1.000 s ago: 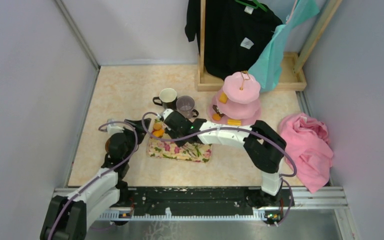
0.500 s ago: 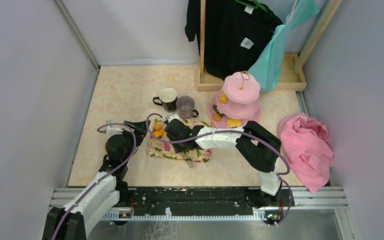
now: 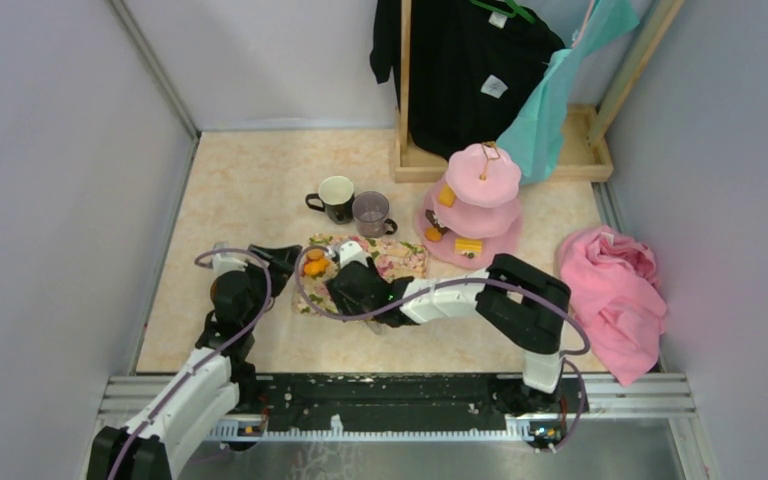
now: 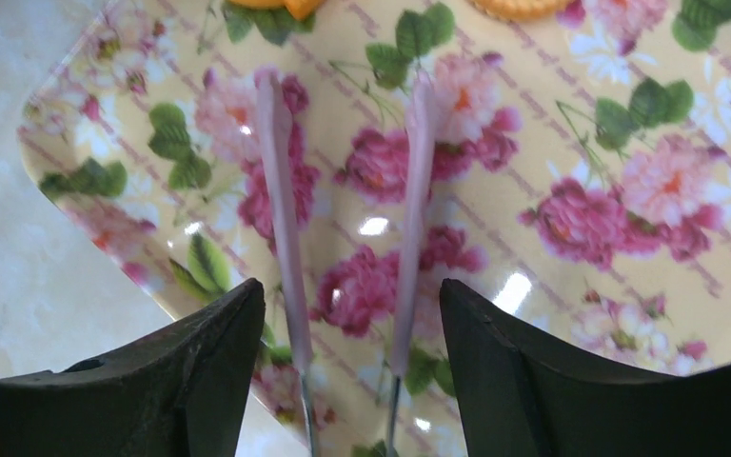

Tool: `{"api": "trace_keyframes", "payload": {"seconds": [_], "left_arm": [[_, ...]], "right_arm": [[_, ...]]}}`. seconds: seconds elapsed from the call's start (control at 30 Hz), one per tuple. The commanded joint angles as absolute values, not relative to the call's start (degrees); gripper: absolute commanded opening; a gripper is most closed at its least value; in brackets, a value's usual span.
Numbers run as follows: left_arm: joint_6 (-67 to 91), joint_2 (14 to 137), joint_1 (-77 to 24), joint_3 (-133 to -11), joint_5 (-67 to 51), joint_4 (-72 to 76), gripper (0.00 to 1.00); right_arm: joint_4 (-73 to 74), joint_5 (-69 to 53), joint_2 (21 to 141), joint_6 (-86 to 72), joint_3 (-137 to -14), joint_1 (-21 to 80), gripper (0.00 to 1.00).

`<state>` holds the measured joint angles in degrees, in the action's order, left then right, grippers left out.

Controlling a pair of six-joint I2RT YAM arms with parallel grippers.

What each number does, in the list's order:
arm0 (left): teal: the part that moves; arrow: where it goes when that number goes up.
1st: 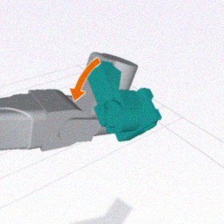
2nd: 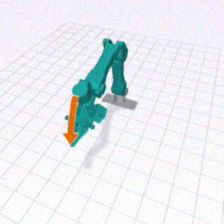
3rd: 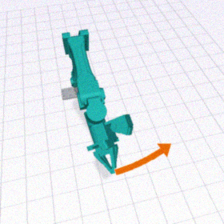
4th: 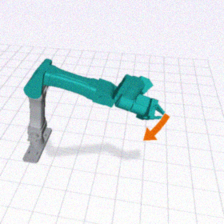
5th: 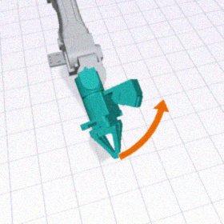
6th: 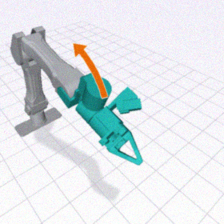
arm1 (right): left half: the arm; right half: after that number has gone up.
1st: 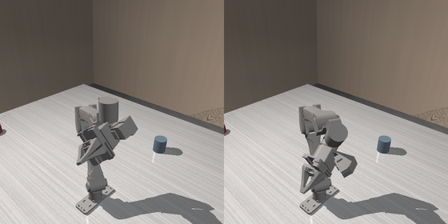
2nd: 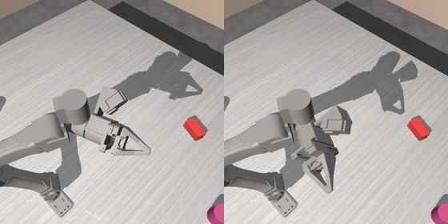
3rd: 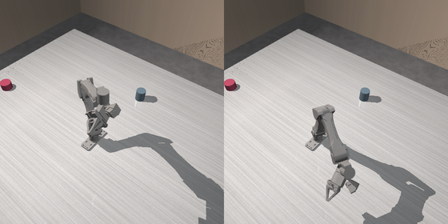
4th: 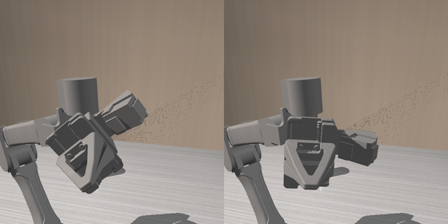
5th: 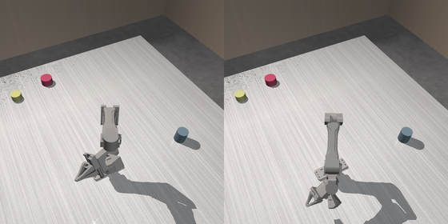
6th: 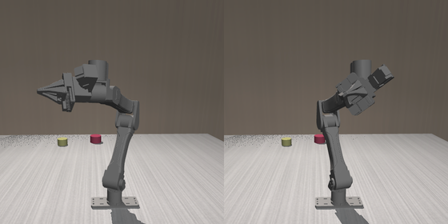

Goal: Serve the afternoon tea
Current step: Pick up the desert from the tray.

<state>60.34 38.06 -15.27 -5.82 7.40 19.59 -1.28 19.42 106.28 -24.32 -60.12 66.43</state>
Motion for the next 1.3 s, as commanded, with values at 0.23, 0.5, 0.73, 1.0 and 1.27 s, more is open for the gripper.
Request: {"api": "trace_keyframes", "payload": {"seconds": [0.23, 0.5, 0.73, 1.0, 1.27], "left_arm": [[57.62, 36.52, -15.38, -3.91, 4.3, 20.58, 0.85], [56.41, 34.29, -15.38, -4.06, 5.12, 18.67, 0.85], [55.78, 32.02, -15.38, -3.61, 6.42, 17.26, 0.86], [55.89, 30.76, -15.38, -3.6, 7.26, 15.95, 0.86], [56.25, 29.18, -15.38, -3.45, 8.26, 15.12, 0.86]], "right_arm": [[-15.62, 24.19, 97.14, -21.43, -44.15, 69.14, 0.69], [-20.48, 22.65, 99.37, -20.04, -42.39, 70.3, 0.64], [-22.54, 21.3, 99.29, -20.63, -40.9, 70.52, 0.47], [-22.93, 19.41, 98.61, -20.83, -40.62, 70.64, 0.32], [-22.28, 18.04, 96.49, -21.04, -40.9, 70.74, 0.31]]}}
